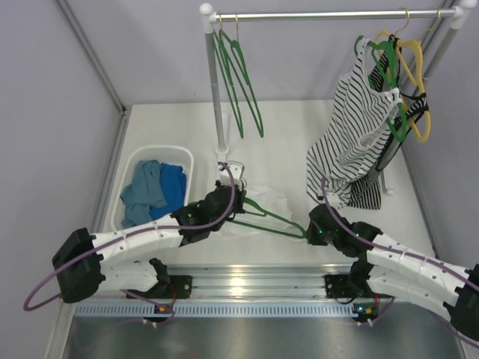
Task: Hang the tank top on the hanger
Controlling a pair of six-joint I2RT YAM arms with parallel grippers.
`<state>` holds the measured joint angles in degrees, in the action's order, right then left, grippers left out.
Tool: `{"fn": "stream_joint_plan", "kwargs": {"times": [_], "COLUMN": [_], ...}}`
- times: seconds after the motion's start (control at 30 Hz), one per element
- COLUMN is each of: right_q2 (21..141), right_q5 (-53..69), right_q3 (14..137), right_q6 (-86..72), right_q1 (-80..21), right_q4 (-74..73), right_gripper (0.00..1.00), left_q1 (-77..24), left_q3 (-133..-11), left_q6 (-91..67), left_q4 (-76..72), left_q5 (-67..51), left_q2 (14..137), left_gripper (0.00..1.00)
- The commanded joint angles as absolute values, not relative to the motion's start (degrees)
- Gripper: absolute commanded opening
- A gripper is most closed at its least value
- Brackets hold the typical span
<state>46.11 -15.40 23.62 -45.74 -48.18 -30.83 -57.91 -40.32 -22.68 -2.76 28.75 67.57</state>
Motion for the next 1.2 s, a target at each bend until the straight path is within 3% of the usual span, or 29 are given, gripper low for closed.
{"fn": "stream_joint_plan", "kwargs": {"times": [0.0,0.67,1.17], "right_q2": [44.65,41.49,46.32], "right_q5": [-16.52,-16.88,-16.43], "right_q3": [23.82,31.37,42.0], "right_q6": [-46.67,-45.0,-40.7], "right_q1": [-47.72,-47.81,-50.27], "right_q4": [-31.73,-37.53,-37.35], "right_gripper": [0.0,0.0,0.0], "left_q1": [-57.83,-57.92,-59.06], "left_q3": [-41.84,-41.31,-46.23], "left_q6": [-22.85,-23.12,-21.62], "left_q4": [-6.85,-7.82,-5.63], "left_q5": [31.99,31.73,31.99], "left_q2": [68.2,69.87,66.89], "left_gripper": [0.0,0.0,0.0]}}
